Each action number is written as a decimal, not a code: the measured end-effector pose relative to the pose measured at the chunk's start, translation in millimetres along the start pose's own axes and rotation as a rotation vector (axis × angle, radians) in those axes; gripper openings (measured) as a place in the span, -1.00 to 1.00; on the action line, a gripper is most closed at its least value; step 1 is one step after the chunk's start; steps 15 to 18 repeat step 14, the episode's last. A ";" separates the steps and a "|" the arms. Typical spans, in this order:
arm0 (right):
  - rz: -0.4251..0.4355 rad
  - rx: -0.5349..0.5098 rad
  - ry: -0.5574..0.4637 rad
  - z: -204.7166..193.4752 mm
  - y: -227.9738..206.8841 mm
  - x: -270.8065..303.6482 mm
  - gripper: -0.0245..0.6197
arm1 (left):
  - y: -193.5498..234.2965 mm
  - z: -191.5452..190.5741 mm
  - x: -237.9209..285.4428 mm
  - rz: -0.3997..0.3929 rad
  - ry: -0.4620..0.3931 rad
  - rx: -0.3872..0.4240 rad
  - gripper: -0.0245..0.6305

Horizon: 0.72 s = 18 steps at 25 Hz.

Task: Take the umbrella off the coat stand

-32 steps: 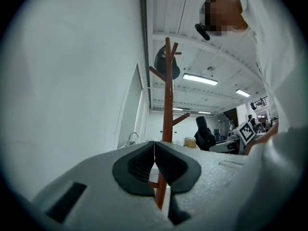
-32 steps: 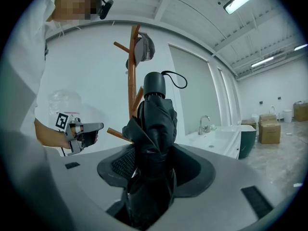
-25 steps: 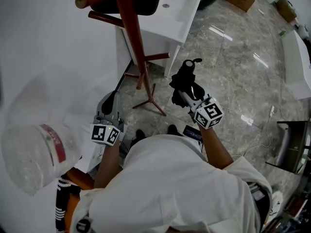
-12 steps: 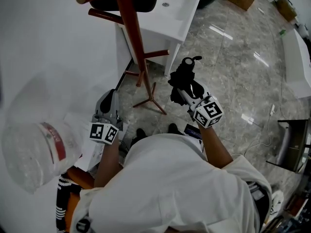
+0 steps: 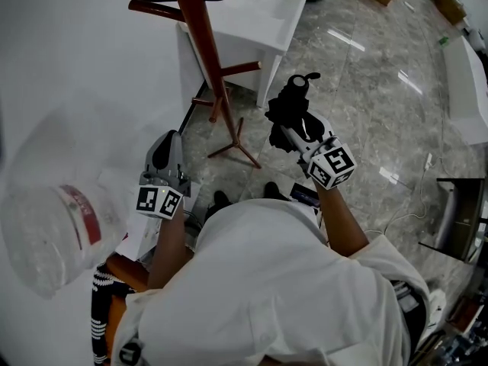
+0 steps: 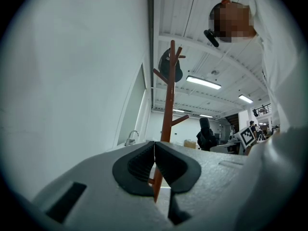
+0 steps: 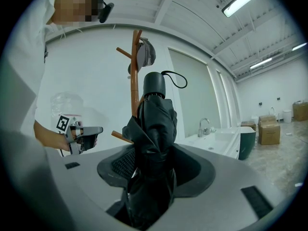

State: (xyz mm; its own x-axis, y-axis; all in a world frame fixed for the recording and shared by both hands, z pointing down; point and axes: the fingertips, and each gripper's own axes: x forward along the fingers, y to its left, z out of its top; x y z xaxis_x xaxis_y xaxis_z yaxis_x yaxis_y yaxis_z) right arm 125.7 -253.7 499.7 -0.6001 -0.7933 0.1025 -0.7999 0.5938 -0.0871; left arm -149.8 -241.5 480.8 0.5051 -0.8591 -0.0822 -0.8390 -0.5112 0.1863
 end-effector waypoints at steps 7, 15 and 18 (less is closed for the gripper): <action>-0.001 -0.013 -0.002 4.0 -7.6 -12.4 -0.24 | -11.9 -4.5 4.0 -0.021 0.005 -0.012 -0.87; 0.009 0.050 0.007 -1.3 -17.0 -33.6 -0.24 | -35.7 -17.0 7.3 -0.031 0.025 -0.036 -0.87; 0.009 0.050 0.007 -1.3 -17.0 -33.6 -0.24 | -35.7 -17.0 7.3 -0.031 0.025 -0.036 -0.87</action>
